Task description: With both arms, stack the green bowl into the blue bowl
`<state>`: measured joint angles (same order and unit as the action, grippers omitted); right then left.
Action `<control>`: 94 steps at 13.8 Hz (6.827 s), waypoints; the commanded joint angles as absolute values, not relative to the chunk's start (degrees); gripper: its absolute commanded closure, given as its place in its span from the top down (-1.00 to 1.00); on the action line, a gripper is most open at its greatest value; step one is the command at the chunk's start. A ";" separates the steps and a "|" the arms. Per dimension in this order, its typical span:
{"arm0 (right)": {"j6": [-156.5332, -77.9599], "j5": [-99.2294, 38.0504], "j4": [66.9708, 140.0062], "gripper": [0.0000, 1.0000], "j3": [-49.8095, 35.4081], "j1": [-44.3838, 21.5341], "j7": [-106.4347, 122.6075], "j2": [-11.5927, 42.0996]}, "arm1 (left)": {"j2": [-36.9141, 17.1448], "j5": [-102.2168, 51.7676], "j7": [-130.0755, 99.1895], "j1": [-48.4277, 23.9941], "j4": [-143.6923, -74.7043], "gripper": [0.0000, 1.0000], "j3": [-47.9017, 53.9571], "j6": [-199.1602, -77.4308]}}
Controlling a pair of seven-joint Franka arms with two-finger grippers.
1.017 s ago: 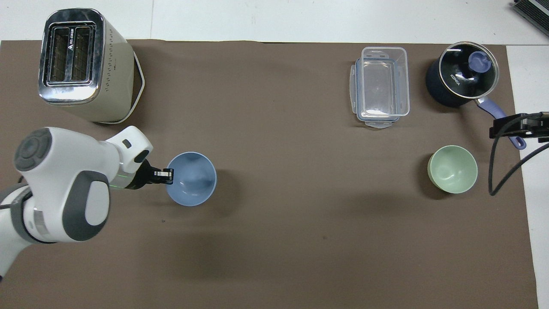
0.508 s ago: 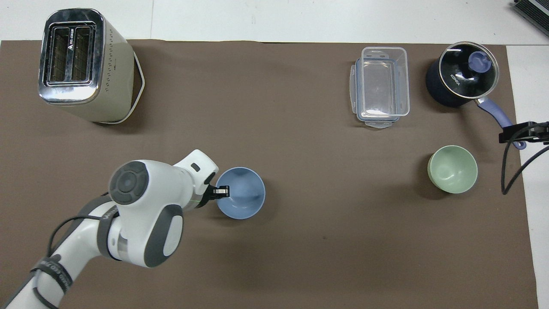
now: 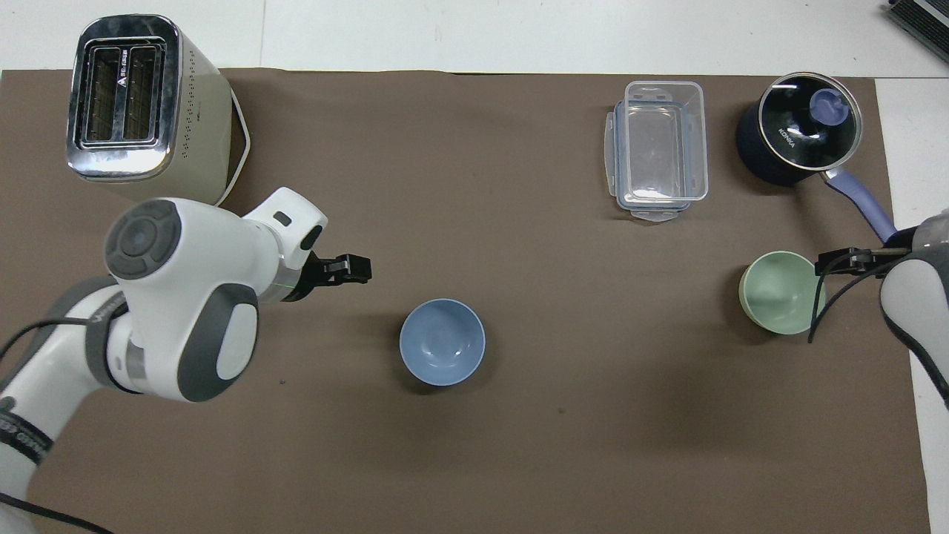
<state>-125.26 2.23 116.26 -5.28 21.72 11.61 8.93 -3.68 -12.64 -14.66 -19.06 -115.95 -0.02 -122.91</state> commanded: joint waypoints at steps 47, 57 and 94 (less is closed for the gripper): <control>-135.26 -9.14 120.41 -1.00 -6.59 -28.39 -26.45 6.50 | 1.32 -0.35 1.14 -2.20 -92.55 1.00 0.26 -88.15; -139.92 -8.44 121.38 -1.00 -6.50 -30.76 -26.63 9.32 | 1.32 -0.35 1.14 -2.20 -92.55 1.00 0.26 -88.15; -107.69 -2.99 102.94 1.00 -5.80 3.07 -11.78 -4.66 | -0.09 -0.70 4.82 -1.16 -90.26 1.00 0.09 -86.92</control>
<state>-111.44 -4.15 107.76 -5.08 2.06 -12.55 -6.60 1.09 -1.20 1.70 -3.93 -93.32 0.16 -89.12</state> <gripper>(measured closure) 0.000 0.000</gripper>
